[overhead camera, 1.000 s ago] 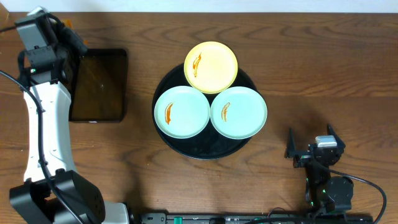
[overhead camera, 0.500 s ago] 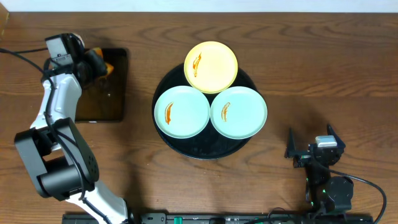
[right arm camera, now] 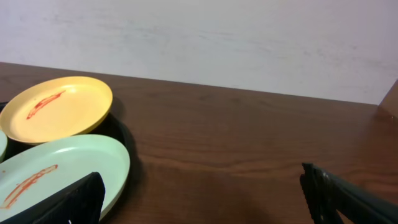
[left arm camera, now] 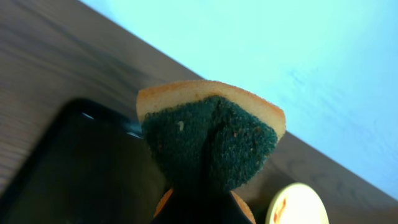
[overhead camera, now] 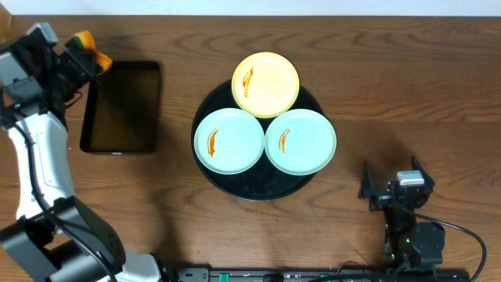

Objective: Clean dirty plates on tray and stack at the side
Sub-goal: 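Lift the sponge with the left gripper above the tray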

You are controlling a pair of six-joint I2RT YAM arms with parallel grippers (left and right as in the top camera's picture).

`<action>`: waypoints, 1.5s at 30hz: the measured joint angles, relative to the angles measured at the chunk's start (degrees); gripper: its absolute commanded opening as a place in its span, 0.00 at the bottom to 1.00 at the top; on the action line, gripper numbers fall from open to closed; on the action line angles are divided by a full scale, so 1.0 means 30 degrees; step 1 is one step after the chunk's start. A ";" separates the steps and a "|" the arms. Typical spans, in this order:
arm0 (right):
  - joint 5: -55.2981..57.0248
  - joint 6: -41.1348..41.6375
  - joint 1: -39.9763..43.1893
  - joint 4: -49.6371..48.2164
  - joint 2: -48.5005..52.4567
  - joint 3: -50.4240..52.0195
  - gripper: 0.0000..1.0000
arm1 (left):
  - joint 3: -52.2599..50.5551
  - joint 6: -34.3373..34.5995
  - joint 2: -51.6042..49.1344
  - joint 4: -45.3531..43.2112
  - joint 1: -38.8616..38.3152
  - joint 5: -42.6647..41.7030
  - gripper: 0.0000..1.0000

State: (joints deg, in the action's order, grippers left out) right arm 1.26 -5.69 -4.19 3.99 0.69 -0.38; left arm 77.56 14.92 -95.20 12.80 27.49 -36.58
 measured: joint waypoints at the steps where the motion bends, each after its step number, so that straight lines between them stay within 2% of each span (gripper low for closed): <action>1: 0.0000 0.0000 0.0000 -0.0007 0.0000 0.0000 0.99 | -0.0211 -0.0044 -0.0160 -0.0087 -0.0160 -0.0160 0.07; 7: 0.0000 0.0000 0.0000 0.0000 0.0000 0.0000 0.99 | -0.2827 -0.0211 -0.2106 -0.1530 -0.0947 -0.0641 0.07; 12: 0.0000 0.0000 0.0000 0.0000 0.0000 0.0000 0.99 | -0.3920 0.0102 -0.3490 -0.2069 -0.0546 -0.0874 0.07; 19: 0.0000 0.0000 0.0000 0.0007 0.0000 0.0000 0.99 | -0.3912 0.2892 -0.1639 -0.6040 0.0707 -0.3847 0.07; 24: 0.0000 0.0000 0.0000 0.0000 0.0000 0.0000 0.99 | -0.3752 0.4371 0.0459 -0.6229 0.0801 -0.4714 0.07; 26: 0.0000 0.0000 0.0000 0.0000 0.0000 0.0000 0.99 | -0.3621 0.4612 0.0714 -0.5304 0.0772 -0.4211 0.07; 29: 0.0000 0.0000 0.0000 0.0000 0.0000 0.0000 0.99 | -0.3898 0.4838 0.0583 -0.3854 0.0634 -0.1953 0.07; 32: 0.0000 0.0000 0.0000 -0.0007 0.0000 0.0000 0.99 | -0.5340 0.5042 -0.0211 -0.4240 0.0408 0.0306 0.07; 36: 0.0000 0.0000 0.0000 -0.0007 0.0000 0.0000 0.99 | -0.6462 0.5085 -0.2040 -0.4510 0.0335 0.0226 0.07; 40: 0.0000 0.0000 0.0000 0.0000 0.0000 0.0000 0.99 | -0.6987 0.5421 -0.2586 -0.7854 0.0313 -0.2353 0.07; 42: 0.0000 0.0000 0.0000 0.0000 0.0000 0.0000 0.99 | -0.6914 0.6273 -0.2579 -1.1497 0.0299 -0.3978 0.07; 45: 0.0000 0.0000 0.0000 0.0000 0.0000 0.0000 0.99 | -0.6725 0.8794 -0.2186 -1.6619 0.0284 -0.5785 0.08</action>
State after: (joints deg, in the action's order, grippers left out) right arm 1.26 -5.69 -4.19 3.99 0.69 -0.38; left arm 57.39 41.30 -101.75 -37.06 28.34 -53.93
